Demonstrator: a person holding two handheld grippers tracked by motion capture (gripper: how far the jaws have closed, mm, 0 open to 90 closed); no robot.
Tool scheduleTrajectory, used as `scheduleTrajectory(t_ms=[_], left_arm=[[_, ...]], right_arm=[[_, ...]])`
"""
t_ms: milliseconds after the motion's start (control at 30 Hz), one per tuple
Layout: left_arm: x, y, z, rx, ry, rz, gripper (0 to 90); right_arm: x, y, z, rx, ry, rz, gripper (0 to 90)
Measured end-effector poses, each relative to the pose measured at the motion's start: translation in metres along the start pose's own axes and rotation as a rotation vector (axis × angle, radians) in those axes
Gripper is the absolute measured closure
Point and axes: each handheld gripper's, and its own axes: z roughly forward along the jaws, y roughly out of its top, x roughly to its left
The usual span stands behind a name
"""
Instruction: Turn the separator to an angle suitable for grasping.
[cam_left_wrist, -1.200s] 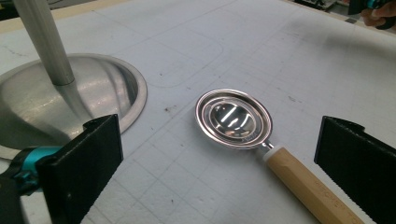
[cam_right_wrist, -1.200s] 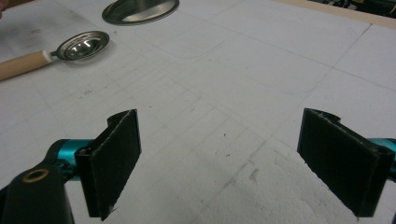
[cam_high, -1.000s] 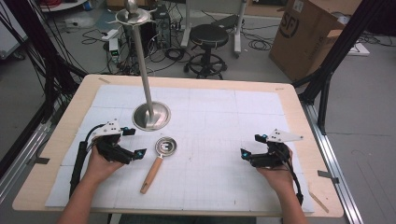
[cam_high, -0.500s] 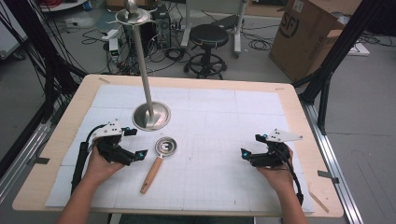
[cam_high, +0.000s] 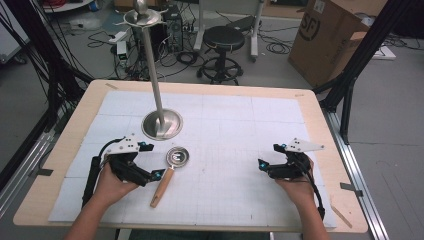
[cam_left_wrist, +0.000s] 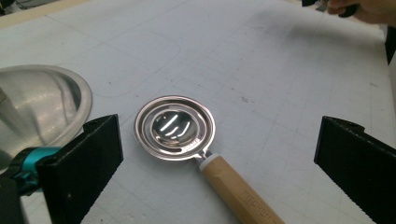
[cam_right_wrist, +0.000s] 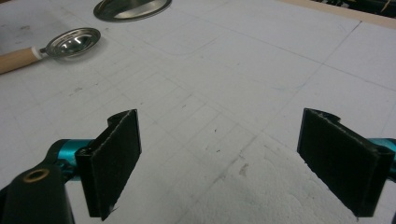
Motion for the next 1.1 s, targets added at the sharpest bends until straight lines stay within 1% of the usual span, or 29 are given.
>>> scheduleTrajectory(t_ms=[33,67,133,167,200,233,267,300,333,400,433,467,633,700,767,833,867,933,967,1000,1067,1100], left_arm=[[0.000,0.000,0.000,0.000,0.000,0.000,1.7],[-0.002,-0.001,0.006,0.032,0.013,0.016,1.7],[-0.003,-0.003,0.011,0.069,0.027,0.020,1.7],[-0.003,-0.003,0.011,0.069,0.027,0.020,1.7],[-0.003,-0.005,0.015,0.096,0.031,0.019,1.8],[-0.002,-0.006,0.016,0.116,0.032,0.027,1.9],[-0.002,-0.006,0.016,0.116,0.032,0.027,3.2],[-0.002,-0.007,0.018,0.134,0.031,0.023,5.5],[-0.002,-0.009,0.020,0.159,0.007,0.019,9.8],[-0.002,-0.010,0.022,0.174,-0.022,0.011,17.3],[-0.002,-0.010,0.022,0.174,-0.022,0.011,20.0],[-0.003,-0.011,0.024,0.187,-0.037,0.012,22.3],[-0.002,-0.012,0.027,0.223,-0.024,0.013,23.3],[-0.002,-0.013,0.028,0.229,-0.019,0.012,23.7],[-0.003,-0.014,0.031,0.261,-0.011,0.011,24.5],[-0.004,-0.015,0.033,0.282,-0.006,0.023,24.8],[-0.004,-0.015,0.033,0.282,-0.006,0.023,25.0],[-0.008,-0.017,0.039,0.316,-0.004,0.039,25.9],[-0.008,-0.017,0.040,0.323,-0.006,0.044,26.5],[-0.011,-0.017,0.042,0.324,0.009,0.051,26.1],[-0.012,-0.017,0.043,0.329,0.015,0.058,26.8],[-0.015,-0.016,0.044,0.337,0.025,0.082,27.8]], right_arm=[[0.000,0.000,0.000,0.000,0.000,0.000,12.2],[0.000,0.000,0.000,-0.002,0.001,0.003,12.2],[-0.001,0.000,0.001,0.000,-0.001,-0.002,12.2],[-0.001,0.000,0.001,0.000,0.000,0.000,12.2],[-0.001,0.000,0.001,0.001,0.000,0.000,12.2],[-0.001,0.000,0.001,0.003,0.002,0.000,12.2],[-0.001,0.000,0.002,0.003,-0.001,-0.004,12.2],[-0.001,0.000,0.002,0.004,-0.001,-0.003,12.2],[-0.001,0.000,0.002,0.008,-0.002,0.000,12.2],[0.000,0.000,0.002,0.010,-0.001,-0.005,12.2],[0.000,0.000,0.002,0.012,0.000,-0.004,12.2],[0.000,0.000,0.002,0.012,-0.003,-0.009,12.2],[0.000,-0.001,0.004,0.019,-0.004,-0.009,12.2],[0.000,-0.001,0.004,0.022,-0.003,-0.012,12.2],[0.000,-0.001,0.005,0.025,-0.006,-0.012,12.2],[0.000,-0.001,0.005,0.028,-0.006,-0.013,12.2],[0.000,-0.001,0.005,0.029,-0.005,-0.016,12.2],[0.001,-0.001,0.005,0.030,-0.005,-0.023,12.2],[0.001,-0.001,0.006,0.034,-0.005,-0.027,12.2],[0.001,-0.002,0.006,0.036,-0.007,-0.028,12.2],[0.001,-0.001,0.006,0.035,-0.008,-0.024,12.2],[0.001,-0.001,0.006,0.035,-0.006,-0.020,12.2]])
